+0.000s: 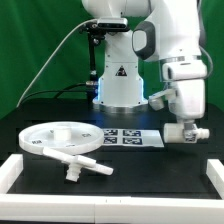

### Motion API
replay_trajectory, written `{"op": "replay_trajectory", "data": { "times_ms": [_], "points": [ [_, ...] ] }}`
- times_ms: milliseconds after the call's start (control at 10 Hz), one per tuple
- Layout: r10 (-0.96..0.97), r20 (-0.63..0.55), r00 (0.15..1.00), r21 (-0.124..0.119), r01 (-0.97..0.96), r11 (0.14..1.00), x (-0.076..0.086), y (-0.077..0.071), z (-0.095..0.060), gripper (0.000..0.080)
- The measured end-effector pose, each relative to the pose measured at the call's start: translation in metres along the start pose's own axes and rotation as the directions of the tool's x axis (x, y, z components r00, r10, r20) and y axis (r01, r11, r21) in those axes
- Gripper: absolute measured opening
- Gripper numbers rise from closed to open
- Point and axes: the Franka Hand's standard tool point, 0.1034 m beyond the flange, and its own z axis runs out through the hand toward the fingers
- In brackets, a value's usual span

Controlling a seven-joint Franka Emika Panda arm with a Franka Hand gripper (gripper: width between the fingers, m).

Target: Assemble round table

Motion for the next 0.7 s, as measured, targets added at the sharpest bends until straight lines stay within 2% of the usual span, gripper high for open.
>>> {"op": "replay_trajectory", "data": {
  "times_ms": [300,500,700],
  "points": [
    [-0.181,-0.006,0.983,0.007,0.181,0.983,0.000,-0.003,0.001,0.0403],
    [-0.530,-0.027,0.847,0.017,0.531,0.847,-0.012,-0.011,0.009,0.0403],
    [-0.575,-0.028,0.817,0.031,0.576,0.817,-0.027,-0.011,0.006,0.0403]
  ]
}}
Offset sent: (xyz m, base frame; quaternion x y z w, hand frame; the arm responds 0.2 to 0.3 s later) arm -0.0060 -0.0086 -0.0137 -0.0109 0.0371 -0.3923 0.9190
